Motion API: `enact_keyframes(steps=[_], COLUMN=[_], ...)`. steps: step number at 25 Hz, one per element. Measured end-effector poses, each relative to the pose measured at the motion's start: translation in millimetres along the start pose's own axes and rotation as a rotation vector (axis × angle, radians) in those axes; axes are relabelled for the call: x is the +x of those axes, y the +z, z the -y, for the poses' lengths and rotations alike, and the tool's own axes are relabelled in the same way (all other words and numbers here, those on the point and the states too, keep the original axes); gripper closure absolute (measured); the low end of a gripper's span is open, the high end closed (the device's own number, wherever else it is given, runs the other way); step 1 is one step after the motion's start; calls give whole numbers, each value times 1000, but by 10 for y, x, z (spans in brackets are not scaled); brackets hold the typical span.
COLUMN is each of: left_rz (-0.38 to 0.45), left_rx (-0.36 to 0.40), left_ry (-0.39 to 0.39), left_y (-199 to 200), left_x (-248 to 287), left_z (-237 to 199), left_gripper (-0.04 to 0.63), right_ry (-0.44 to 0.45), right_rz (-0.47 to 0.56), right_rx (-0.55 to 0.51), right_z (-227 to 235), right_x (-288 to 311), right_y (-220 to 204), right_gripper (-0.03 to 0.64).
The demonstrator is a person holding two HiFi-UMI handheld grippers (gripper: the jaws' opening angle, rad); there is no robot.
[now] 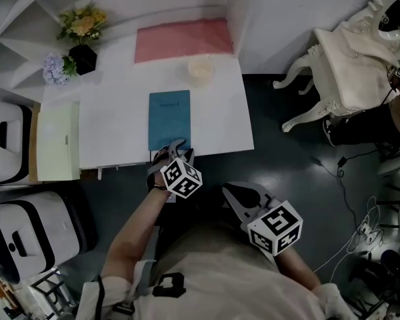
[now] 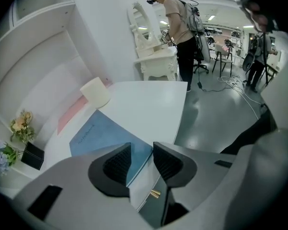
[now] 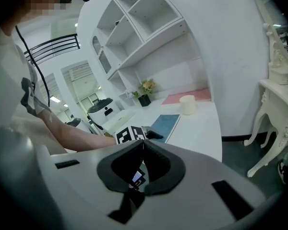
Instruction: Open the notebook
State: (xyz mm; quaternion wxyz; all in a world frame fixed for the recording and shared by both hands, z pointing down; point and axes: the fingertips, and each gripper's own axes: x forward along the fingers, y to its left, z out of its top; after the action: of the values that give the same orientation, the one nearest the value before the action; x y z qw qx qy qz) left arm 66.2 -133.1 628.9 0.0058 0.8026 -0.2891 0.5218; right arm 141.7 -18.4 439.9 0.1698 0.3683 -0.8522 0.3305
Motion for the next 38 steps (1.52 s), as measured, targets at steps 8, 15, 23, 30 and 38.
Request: enact_keyframes(steps=[8, 15, 23, 30, 38], left_rz=[12, 17, 29, 50, 124], left_rx=[-30, -124, -288, -478, -728], left_ry=[-23, -47, -104, -166, -240], left_y=[-4, -14, -8, -18, 22], left_x=[-2, 0, -19, -48, -147], left_z=[34, 26, 18, -9, -116], left_gripper=[471, 496, 529, 563, 577], right_ry=[-3, 2, 14, 22, 26], right_rz=[1, 0, -6, -8, -3], right_rx=[-3, 9, -4, -13, -4], right_z=[1, 35, 35, 19, 23], right_x=[5, -21, -35, -18, -1], right_y=[12, -9, -3, 3, 24], right_gripper=[594, 594, 594, 594, 594])
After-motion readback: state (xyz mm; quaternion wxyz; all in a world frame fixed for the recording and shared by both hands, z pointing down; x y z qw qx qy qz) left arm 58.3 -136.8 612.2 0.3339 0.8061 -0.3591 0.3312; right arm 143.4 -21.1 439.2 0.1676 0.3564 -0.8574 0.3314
